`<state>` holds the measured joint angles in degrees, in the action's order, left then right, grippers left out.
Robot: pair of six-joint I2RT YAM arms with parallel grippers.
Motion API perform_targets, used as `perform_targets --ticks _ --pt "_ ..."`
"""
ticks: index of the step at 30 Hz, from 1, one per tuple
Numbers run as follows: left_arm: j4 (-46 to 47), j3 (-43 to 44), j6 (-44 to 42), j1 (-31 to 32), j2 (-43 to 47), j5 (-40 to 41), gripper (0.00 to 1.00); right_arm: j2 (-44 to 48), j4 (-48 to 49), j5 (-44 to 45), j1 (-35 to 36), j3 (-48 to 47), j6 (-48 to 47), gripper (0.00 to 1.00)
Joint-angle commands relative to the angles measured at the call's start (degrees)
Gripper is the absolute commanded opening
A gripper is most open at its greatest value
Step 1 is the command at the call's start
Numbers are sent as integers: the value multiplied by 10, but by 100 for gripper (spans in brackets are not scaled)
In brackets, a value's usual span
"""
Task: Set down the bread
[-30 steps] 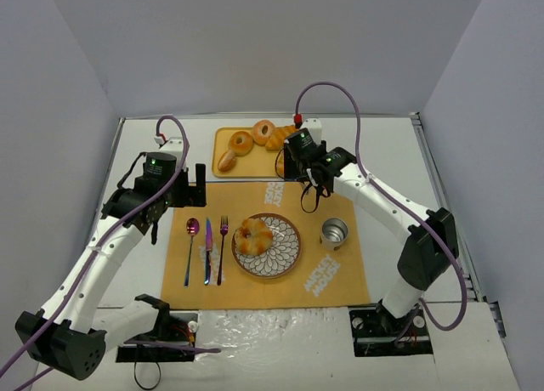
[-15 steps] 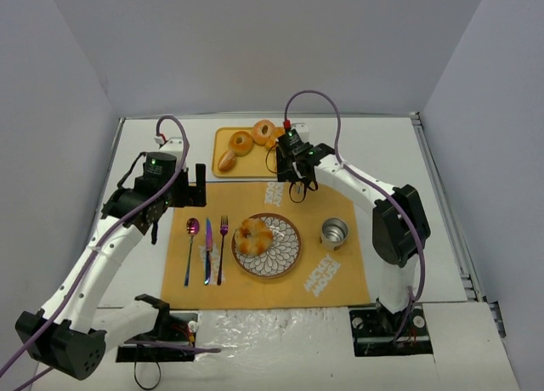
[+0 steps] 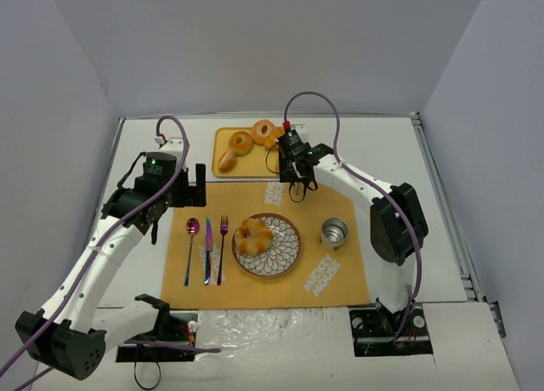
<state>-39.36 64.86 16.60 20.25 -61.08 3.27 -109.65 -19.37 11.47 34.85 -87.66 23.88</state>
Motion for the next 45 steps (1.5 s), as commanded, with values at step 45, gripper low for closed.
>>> perform_targets --ticks 45 --pt "19 11 -1 3 11 0 96 493 -143 -87 165 274 49 12"
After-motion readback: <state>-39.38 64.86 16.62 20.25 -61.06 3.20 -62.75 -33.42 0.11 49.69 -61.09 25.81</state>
